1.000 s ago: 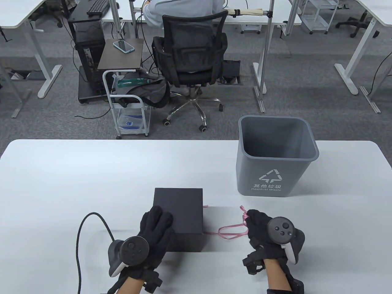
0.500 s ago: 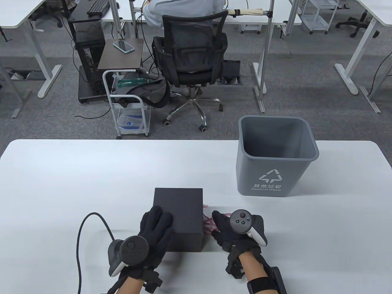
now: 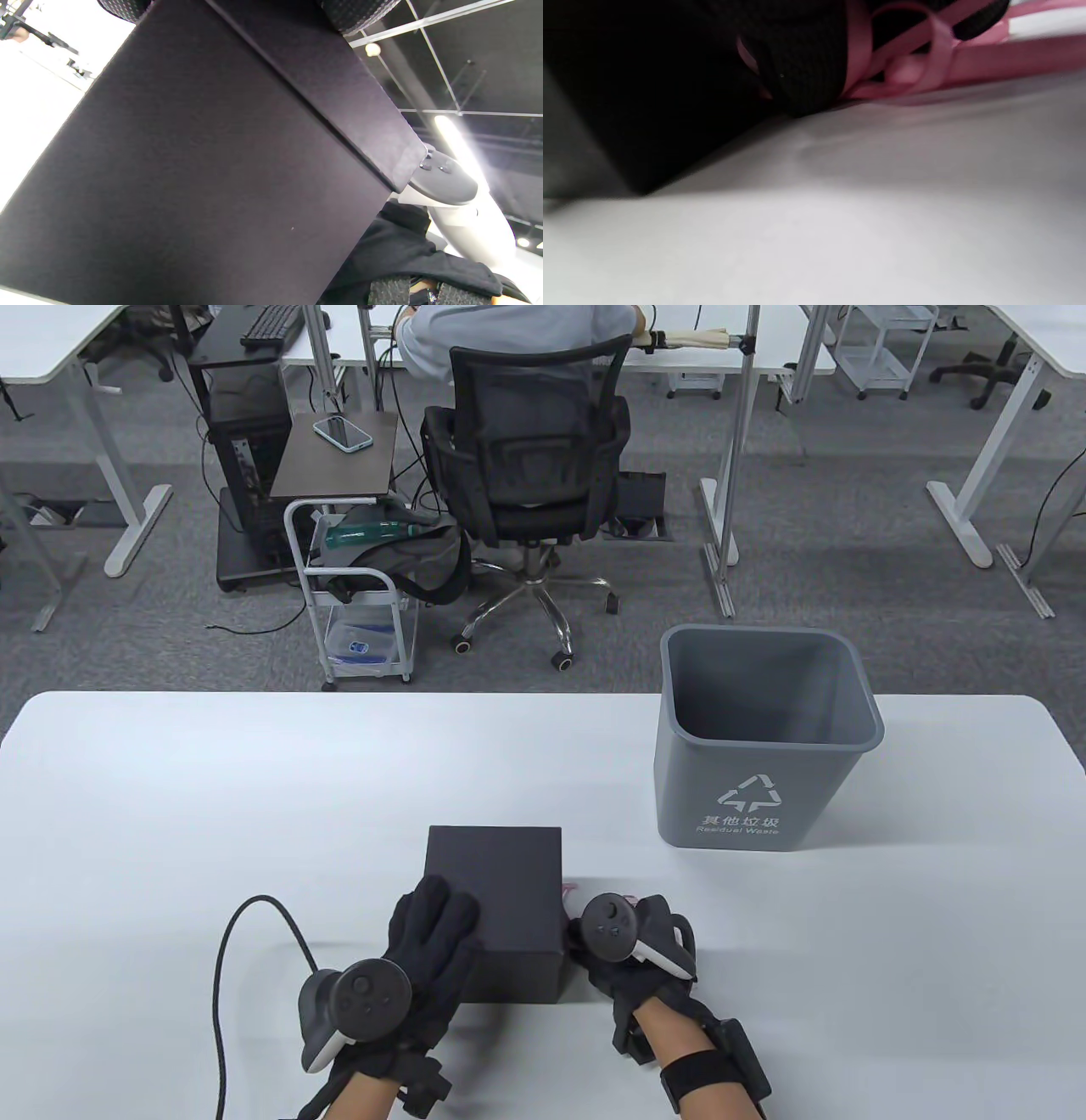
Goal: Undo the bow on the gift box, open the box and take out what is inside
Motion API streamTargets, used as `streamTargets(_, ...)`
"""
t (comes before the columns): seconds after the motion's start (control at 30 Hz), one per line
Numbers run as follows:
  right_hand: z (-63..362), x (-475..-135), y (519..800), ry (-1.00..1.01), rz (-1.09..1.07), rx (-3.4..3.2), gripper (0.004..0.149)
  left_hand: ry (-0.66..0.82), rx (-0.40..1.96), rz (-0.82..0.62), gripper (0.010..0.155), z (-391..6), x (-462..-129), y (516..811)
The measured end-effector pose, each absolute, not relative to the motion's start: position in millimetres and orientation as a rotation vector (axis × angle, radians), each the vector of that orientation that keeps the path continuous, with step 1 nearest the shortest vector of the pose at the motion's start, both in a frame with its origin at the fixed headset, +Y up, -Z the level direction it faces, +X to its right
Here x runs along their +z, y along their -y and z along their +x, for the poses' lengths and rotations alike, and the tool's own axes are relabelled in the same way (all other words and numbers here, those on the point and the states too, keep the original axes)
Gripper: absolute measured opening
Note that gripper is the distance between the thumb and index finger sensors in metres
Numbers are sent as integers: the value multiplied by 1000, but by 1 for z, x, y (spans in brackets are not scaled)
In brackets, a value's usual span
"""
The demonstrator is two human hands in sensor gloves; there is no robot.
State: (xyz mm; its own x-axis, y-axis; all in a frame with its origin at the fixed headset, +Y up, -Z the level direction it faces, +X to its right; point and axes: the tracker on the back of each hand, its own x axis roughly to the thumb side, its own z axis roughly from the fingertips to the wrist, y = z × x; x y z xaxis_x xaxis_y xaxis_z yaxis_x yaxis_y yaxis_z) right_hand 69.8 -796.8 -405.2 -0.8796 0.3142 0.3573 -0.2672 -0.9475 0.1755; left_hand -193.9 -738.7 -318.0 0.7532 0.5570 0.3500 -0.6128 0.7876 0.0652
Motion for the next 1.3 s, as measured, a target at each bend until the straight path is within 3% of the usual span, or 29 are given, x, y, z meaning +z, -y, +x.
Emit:
streamTargets(0.23, 60, -397, 799, -207, 716, 2969, 38, 322, 645, 177, 57, -194, -318, 739)
streamTargets(0.4, 65, -397, 803, -245, 663, 3017, 39, 320, 641, 179, 57, -194, -318, 739)
streamTargets(0.63, 106, -392, 799, -161, 497, 3097, 38, 320, 644, 177, 57, -194, -318, 739)
streamTargets(0.9, 159, -377, 793, -228, 347, 3277, 40, 319, 650, 175, 57, -194, -318, 739)
streamTargets(0.97, 168, -372, 789, -145, 324, 3191, 40, 319, 654, 174, 57, -194, -318, 739)
streamTargets(1.1, 156, -370, 779, -29, 384, 3000, 40, 318, 654, 173, 57, -193, -318, 739)
streamTargets(1.3, 107, -380, 780, -10, 479, 2832, 43, 319, 656, 173, 57, -194, -318, 739)
